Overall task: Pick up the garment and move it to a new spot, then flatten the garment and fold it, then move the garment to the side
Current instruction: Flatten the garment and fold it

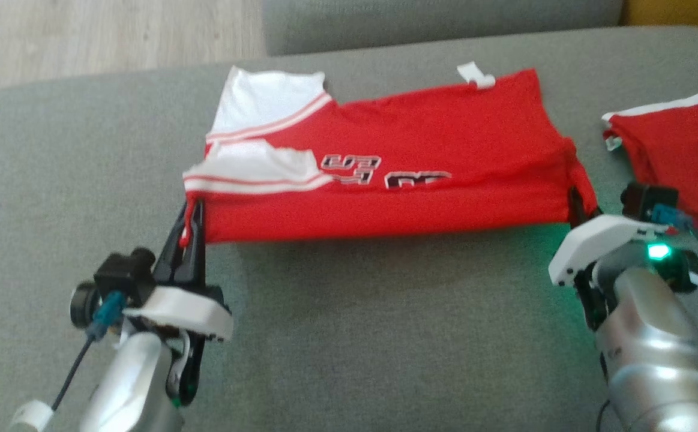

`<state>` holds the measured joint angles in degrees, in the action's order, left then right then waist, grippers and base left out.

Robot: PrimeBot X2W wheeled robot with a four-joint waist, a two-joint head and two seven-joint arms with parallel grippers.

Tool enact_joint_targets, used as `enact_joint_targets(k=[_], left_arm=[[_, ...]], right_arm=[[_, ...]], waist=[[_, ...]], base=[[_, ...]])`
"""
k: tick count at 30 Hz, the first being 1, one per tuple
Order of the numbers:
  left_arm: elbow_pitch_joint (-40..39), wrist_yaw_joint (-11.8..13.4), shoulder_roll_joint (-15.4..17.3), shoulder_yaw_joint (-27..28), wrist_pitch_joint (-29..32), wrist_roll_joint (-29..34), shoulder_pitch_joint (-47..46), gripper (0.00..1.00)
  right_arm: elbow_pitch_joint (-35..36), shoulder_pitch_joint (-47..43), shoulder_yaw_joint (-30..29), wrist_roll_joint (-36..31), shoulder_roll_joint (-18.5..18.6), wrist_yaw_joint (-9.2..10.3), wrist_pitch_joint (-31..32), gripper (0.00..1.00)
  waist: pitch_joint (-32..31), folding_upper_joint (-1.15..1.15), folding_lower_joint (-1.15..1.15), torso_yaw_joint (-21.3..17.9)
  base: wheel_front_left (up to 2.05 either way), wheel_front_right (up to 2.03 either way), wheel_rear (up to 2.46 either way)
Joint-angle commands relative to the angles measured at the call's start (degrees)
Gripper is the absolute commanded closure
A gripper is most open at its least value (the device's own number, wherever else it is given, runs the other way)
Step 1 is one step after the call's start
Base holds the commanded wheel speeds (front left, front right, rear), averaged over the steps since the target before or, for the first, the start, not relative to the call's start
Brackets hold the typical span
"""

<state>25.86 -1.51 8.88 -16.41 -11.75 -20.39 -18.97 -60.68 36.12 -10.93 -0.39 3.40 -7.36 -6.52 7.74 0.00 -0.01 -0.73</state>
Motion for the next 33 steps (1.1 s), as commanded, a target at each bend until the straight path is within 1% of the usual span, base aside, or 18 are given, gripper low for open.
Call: enact_joint_targets(k=[1,6,10,13,17,19,20,22,23,24,25,26,27,29,32,33], left_arm=[[-1.4,0.4,2.1,2.1,0.1,-0.6,-0.5,1.00],[-1.5,0.2,2.8,1.3,2.9,-1.3,3.5,1.00],[-2.4,-0.3,3.2,-0.3,6.0,-1.6,7.2,1.00],[-3.7,-0.2,3.6,-0.8,7.7,-2.1,9.8,1.00],[-6.5,1.1,3.9,-1.1,9.3,-2.2,12.4,1.00],[-7.6,1.3,3.9,-1.6,10.4,-2.2,13.1,1.00],[-8.3,1.5,3.9,-2.1,11.3,-2.0,13.4,1.00],[-8.6,1.7,4.0,-2.3,11.6,-2.0,13.4,1.00],[-8.7,1.9,4.0,-2.3,11.6,-1.9,13.2,0.93],[-8.8,2.2,4.0,-2.3,11.4,-1.7,13.0,0.48],[-9.0,2.5,3.9,-2.2,11.0,-1.5,12.8,0.10],[-9.1,2.8,3.8,-2.1,10.6,-1.5,12.6,0.00],[-9.1,2.8,3.8,-2.1,10.6,-1.5,12.6,0.00],[-9.5,3.2,3.4,-1.7,9.3,-1.6,12.0,0.00],[-10.7,3.2,3.0,-1.0,5.6,-1.5,10.7,0.00],[-11.3,3.6,2.7,-0.3,3.9,-1.7,10.2,0.00]], right_arm=[[2.2,0.1,1.0,0.6,-0.5,-0.13,0.1,1.00],[5.3,-4.6,1.6,2.6,-0.5,-0.13,2.7,1.00],[9.4,-9.6,2.3,4.6,-0.5,-0.13,5.1,1.00],[13.5,-13.6,3.1,6.8,-0.5,-0.13,7.0,1.00],[20.1,-18.5,3.7,9.2,-0.5,-0.13,9.5,1.00],[23.2,-20.5,3.7,9.8,-0.5,-0.13,10.7,1.00],[25.9,-22.0,3.5,10.1,-0.5,-0.13,12.0,1.00],[28.4,-23.1,3.1,10.6,-0.5,-0.13,12.7,1.00],[29.7,-23.5,2.7,10.5,-0.5,-0.13,12.5,0.58],[30.8,-23.8,2.4,10.5,-0.5,-0.13,12.3,0.00],[31.8,-24.0,2.3,11.0,-0.5,-0.13,12.0,0.00],[32.8,-24.1,2.5,11.8,-0.5,-0.13,11.5,0.00],[32.8,-24.1,2.5,11.8,-0.5,-0.13,11.5,0.00],[34.8,-24.2,3.3,13.6,-0.5,-0.13,9.6,0.00],[37.6,-24.1,4.2,16.9,-0.5,-0.13,3.9,0.00],[38.2,-24.2,4.3,18.2,-0.5,-0.13,1.8,0.00]], waist=[[-1.9,0.00,0.01,-0.4],[-5.0,0.00,0.01,-0.9],[-6.7,0.00,0.01,-1.2],[-7.7,0.00,0.01,-1.6],[-8.0,0.00,0.01,-2.1],[-8.0,0.00,0.01,-2.2],[-7.8,0.00,0.01,-2.3],[-7.4,0.00,0.01,-2.4],[-7.2,0.00,0.01,-2.5],[-7.0,0.00,0.01,-2.6],[-6.7,0.00,0.01,-2.6],[-6.4,0.00,0.01,-2.7],[-6.4,0.00,0.01,-2.7],[-5.7,0.00,0.01,-2.8],[-4.6,0.00,0.01,-3.0],[-4.3,0.00,0.01,-3.1]], base=[[0.00,0.00,0.00],[0.00,0.00,0.00],[0.00,0.00,0.00],[0.00,0.00,0.00],[0.00,0.00,0.00],[0.00,0.00,0.00],[0.00,0.00,0.00],[0.00,0.00,0.00],[0.00,0.00,0.00],[0.00,0.00,0.00],[0.00,0.00,0.00],[0.00,0.00,0.00],[0.00,0.00,0.00],[0.00,0.00,0.00],[0.00,0.00,0.00],[0.00,0.00,0.00]])
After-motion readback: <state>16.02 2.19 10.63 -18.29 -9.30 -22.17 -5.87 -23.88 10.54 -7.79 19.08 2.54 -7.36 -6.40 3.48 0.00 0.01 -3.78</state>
